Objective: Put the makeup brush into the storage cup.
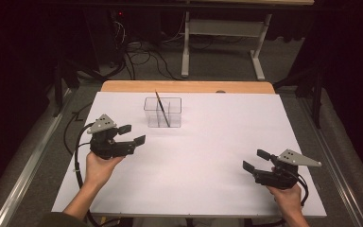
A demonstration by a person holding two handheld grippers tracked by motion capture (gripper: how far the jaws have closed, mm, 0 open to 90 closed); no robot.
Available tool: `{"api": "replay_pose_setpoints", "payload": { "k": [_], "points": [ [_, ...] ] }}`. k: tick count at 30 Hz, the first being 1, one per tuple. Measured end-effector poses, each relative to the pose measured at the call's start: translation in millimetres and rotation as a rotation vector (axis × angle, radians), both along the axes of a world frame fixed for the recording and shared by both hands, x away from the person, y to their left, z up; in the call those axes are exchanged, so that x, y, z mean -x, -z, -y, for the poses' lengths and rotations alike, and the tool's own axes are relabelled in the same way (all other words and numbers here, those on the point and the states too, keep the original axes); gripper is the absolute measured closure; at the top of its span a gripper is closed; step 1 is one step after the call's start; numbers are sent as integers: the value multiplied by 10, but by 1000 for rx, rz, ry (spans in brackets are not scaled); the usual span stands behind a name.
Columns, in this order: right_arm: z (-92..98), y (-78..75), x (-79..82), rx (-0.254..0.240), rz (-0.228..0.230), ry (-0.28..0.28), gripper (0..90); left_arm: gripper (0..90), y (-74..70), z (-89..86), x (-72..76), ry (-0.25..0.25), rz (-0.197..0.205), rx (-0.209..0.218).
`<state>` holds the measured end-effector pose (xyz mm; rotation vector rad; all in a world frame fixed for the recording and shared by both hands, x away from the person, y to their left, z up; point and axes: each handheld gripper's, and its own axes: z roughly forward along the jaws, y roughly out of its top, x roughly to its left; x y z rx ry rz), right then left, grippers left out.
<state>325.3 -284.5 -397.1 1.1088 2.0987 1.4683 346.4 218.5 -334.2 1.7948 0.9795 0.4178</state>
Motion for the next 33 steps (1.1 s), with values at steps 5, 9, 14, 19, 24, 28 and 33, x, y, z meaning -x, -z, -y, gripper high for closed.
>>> {"api": "replay_pose_setpoints", "payload": {
  "k": [5,9,14,19,24,28,33],
  "points": [
    [4,3,-5,0,2,-2,223,291,23,-12,6,-17,-1,1],
    [2,1,-1,1,1,-1,222,290,43,-17,13,-18,-7,2],
    [4,2,-3,-1,0,-2,222,291,72,-23,18,-19,-16,0],
    [2,1,0,0,-1,-1,222,291,107,-30,22,-21,-24,-1],
    [1,4,-4,0,-4,-1,223,290,150,-41,23,-27,-29,3],
    [-3,1,1,0,1,-4,223,289,192,-46,31,-29,-34,9],
    [-7,5,-10,4,-3,-4,224,289,225,-66,29,-39,-37,6]
  ]
}}
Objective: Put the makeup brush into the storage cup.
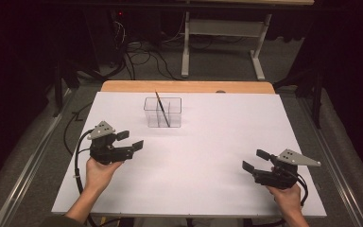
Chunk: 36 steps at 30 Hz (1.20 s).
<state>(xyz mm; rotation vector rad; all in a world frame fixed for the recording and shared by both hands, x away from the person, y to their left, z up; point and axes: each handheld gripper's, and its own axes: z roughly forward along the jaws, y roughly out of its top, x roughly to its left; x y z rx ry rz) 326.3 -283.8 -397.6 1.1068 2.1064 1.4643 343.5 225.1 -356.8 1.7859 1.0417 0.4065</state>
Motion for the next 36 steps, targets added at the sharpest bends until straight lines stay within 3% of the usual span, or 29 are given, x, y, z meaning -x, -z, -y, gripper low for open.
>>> {"api": "replay_pose_setpoints", "payload": {
  "k": [36],
  "points": [
    [8,-6,14,-3,5,-1,225,294,264,37,38,-47,-13,-5]
  ]
}}
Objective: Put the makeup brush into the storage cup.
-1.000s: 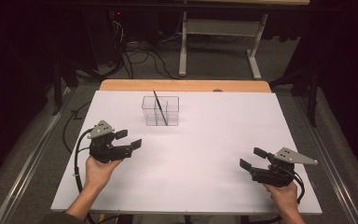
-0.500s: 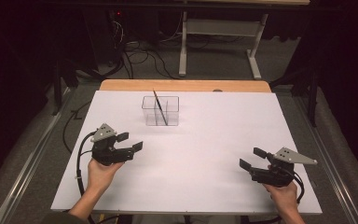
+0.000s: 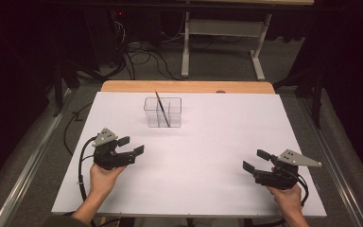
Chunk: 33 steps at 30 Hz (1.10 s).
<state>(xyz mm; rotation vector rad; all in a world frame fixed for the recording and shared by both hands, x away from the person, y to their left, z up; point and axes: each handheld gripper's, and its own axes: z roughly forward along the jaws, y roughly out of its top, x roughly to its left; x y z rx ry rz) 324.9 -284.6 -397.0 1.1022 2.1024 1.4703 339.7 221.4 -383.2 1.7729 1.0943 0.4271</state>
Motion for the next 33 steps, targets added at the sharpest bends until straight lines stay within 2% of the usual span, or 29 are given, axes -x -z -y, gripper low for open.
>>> {"api": "replay_pose_setpoints", "payload": {
  "k": [6,11,18,33],
  "points": [
    [-1,2,2,2,-4,5,225,294,68,21,-2,-1,-14,-18],
    [-4,9,-2,6,-7,7,225,294,88,3,7,-12,-6,-3],
    [-7,10,-1,6,-9,8,225,294,156,-49,10,-47,-29,15],
    [0,12,-8,7,-6,13,225,283,223,-80,-8,-76,-2,34]
  ]
}}
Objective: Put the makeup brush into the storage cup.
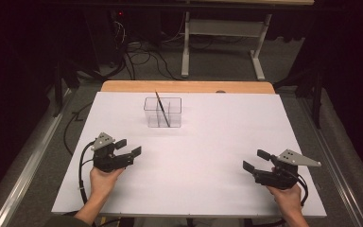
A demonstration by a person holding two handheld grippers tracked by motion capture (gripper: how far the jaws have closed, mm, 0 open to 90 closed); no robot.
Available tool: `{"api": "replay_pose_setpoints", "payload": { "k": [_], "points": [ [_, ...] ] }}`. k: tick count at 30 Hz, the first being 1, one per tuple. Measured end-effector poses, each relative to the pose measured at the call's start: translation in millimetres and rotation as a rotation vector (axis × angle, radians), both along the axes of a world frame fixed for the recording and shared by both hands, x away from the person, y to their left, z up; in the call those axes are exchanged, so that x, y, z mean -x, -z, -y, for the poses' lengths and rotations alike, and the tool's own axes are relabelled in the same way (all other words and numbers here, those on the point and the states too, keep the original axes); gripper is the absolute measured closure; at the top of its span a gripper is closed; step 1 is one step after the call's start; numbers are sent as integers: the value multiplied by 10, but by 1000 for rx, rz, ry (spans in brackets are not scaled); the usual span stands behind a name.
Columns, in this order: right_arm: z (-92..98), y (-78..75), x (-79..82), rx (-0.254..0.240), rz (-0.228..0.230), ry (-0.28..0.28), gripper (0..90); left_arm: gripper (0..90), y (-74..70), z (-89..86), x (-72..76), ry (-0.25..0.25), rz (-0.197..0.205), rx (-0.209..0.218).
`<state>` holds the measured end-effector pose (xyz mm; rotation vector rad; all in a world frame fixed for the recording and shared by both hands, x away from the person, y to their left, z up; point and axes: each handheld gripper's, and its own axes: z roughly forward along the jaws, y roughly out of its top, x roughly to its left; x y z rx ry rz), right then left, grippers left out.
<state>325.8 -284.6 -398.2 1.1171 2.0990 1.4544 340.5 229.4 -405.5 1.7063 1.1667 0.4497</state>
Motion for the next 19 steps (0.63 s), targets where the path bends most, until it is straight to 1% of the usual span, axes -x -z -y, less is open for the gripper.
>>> {"api": "replay_pose_setpoints", "payload": {
  "k": [7,19],
  "points": [
    [2,-1,4,-1,-2,6,225,283,-4,-7,0,5,8,13],
    [5,0,-1,-2,-1,4,225,283,6,-3,-12,10,-3,11]
  ]
}}
